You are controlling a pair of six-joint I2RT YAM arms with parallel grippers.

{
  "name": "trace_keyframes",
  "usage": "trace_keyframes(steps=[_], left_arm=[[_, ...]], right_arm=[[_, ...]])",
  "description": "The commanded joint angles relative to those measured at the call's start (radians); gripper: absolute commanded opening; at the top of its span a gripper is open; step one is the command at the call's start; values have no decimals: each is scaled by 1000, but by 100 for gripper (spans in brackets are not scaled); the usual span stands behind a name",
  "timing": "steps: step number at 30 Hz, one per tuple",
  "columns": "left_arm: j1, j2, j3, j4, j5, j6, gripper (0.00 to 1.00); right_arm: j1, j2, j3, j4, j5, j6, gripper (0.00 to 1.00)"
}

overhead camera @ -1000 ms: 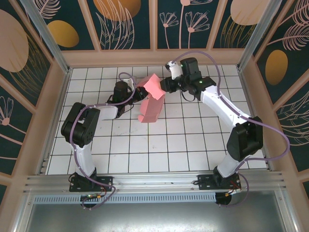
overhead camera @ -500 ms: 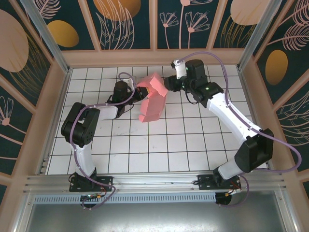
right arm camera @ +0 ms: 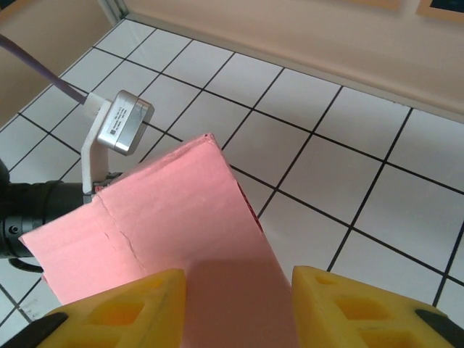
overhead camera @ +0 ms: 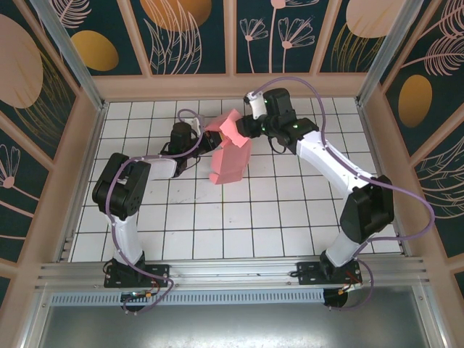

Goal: Fold the paper box

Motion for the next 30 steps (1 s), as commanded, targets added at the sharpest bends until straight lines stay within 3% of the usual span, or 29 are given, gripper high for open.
trace_keyframes(steps=[1,5,14,30], left_arm=[[-4,13,23,37,30,8,0],[-5,20,27,39,31,4,0],[-4,26,30,35,29,-7,0],[-4,25,27,36,26,-5,0]], right_arm=[[26,27,37,-46,71,-16,43],[55,27,40,-46,150,-30,42],[56,-107,-52,64,99,-31,44],[65,-15,-33,9,95,-56,46]])
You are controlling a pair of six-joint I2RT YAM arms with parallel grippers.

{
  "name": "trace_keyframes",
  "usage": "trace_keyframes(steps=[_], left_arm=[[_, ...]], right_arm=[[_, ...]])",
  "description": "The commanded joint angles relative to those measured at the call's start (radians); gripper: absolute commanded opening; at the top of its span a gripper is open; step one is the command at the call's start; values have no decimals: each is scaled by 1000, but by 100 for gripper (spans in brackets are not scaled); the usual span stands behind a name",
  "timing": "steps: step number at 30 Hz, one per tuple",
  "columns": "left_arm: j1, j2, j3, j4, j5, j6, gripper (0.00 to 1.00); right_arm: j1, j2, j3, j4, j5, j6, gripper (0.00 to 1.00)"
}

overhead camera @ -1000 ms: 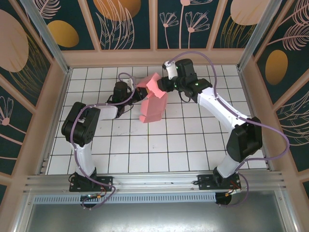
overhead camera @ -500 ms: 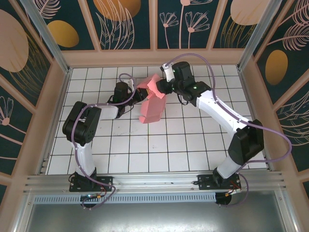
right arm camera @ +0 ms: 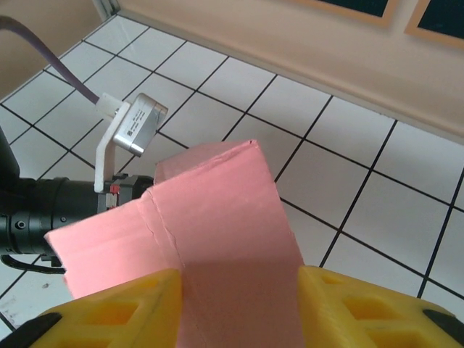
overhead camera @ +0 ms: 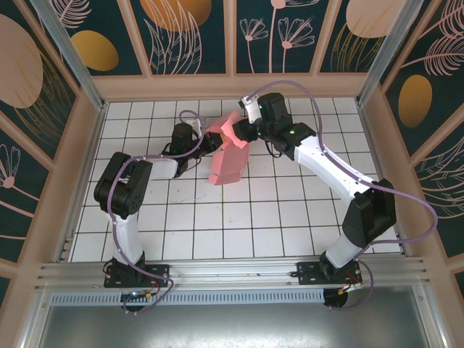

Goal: Fold the paper box

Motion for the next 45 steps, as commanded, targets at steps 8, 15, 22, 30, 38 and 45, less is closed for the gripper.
trace_keyframes(steps=[8,15,22,30,38,45], left_arm=[[-3,13,26,34,19,-3,0],[-3,14,26,35,22,-6,0],[-3,5,20,37,23,-5,0],[-3,-3,23,26,27,-12,0],[-3,-4,28,11,28,-19,0],[-3,-8,41,-33,5,-46,0]], right_arm=[[20,57,21,-41,66,-29,50],[34,69,21,-47,133,-35,47],[62,104,43,-72,253,-49,40],[125,134,50,-52,482,-92,33],[198,198,73,-37,740,-189,25],[253,274,105,-31,935,-262,15]])
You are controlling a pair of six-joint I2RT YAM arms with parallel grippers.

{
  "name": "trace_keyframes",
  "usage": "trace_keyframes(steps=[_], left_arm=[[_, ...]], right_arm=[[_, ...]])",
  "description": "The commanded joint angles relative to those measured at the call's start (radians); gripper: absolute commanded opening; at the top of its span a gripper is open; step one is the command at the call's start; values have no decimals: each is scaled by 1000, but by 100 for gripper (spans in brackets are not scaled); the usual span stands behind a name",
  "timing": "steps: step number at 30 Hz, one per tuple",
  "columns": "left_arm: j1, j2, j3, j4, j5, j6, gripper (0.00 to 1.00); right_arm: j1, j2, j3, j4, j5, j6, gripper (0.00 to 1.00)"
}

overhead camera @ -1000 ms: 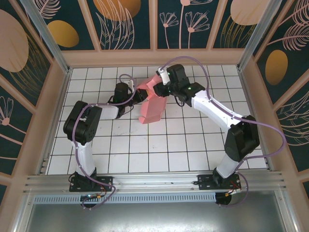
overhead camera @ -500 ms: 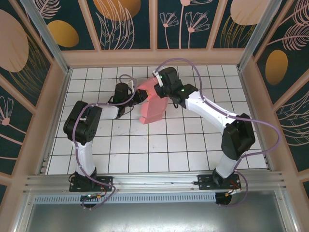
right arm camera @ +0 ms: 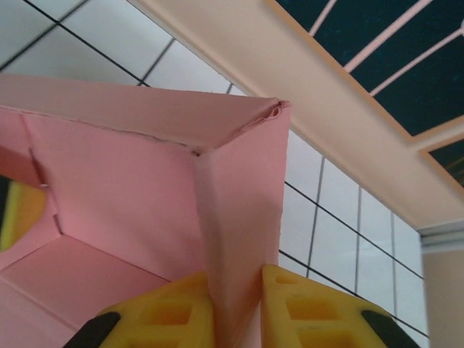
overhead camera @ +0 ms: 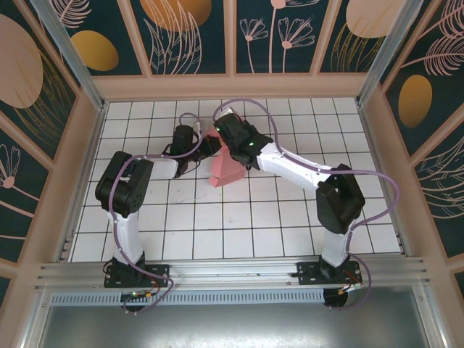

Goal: Fold the paper box

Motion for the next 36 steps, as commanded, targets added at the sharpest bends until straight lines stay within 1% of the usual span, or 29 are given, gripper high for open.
trace_keyframes(steps=[1,4,10,14,15,17,20,22,26,31,36], left_arm=[[-5,-24,42,43,24,-31,0],[-5,-25,50,23,19,-35,0],[-6,-23,63,3,21,-58,0],[-5,-29,61,-1,27,-63,0],[-5,-31,60,-1,27,-63,0],[-5,-31,59,1,31,-60,0],[-5,-27,61,7,41,-62,0],[-5,-25,64,6,46,-60,0],[-5,-25,66,7,50,-61,0],[-5,-23,67,6,52,-67,0],[-5,-25,69,1,49,-74,0]], right_arm=[[27,51,31,-22,114,-40,12],[38,61,37,-29,136,-37,1],[52,78,28,8,179,-70,0],[52,85,17,37,209,-77,24],[52,85,12,50,212,-84,27],[49,83,7,71,223,-96,28],[44,84,14,83,230,-105,23],[42,90,14,86,232,-119,23],[37,101,0,96,242,-136,29],[32,103,-5,136,256,-175,30],[33,116,-26,196,290,-257,23]])
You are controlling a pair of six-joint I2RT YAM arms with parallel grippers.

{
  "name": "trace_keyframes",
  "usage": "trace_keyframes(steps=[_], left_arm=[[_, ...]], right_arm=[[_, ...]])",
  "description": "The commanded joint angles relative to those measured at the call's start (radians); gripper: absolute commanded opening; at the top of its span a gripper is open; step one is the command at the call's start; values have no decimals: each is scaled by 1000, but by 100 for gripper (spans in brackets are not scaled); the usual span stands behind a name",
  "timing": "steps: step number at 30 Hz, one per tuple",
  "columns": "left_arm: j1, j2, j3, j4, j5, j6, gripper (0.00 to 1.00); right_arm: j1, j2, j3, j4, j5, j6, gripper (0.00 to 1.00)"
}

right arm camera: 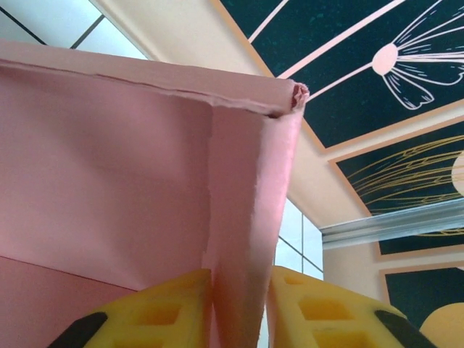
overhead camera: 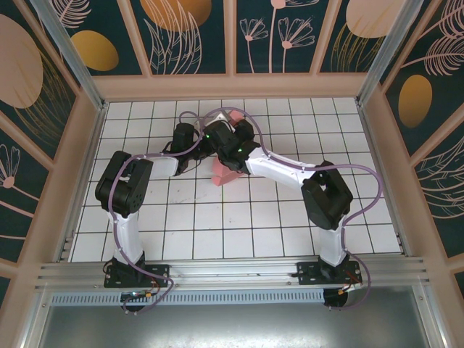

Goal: Fold the paper box

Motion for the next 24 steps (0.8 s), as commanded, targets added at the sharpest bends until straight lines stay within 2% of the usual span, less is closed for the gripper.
trace_keyframes(steps=[1,5,10,11,13,14,21,24], left_arm=[[-5,-26,36,53,41,-20,0],[-5,-28,34,53,42,-26,0],[-5,-28,41,41,46,-40,0],[-5,-29,40,41,46,-43,0],[-5,-29,42,39,47,-45,0],[-5,-30,42,39,49,-48,0],[-4,-29,42,45,56,-53,0],[-5,-29,42,44,59,-52,0]], right_arm=[[-6,33,-30,62,40,-66,20],[-4,49,-43,93,62,-101,0],[-2,57,-69,163,89,-131,0],[-3,57,-71,164,86,-127,10],[-3,56,-78,177,87,-127,24],[-4,56,-81,180,85,-126,28],[-14,66,-79,177,90,-121,29],[-15,75,-74,177,103,-133,19]])
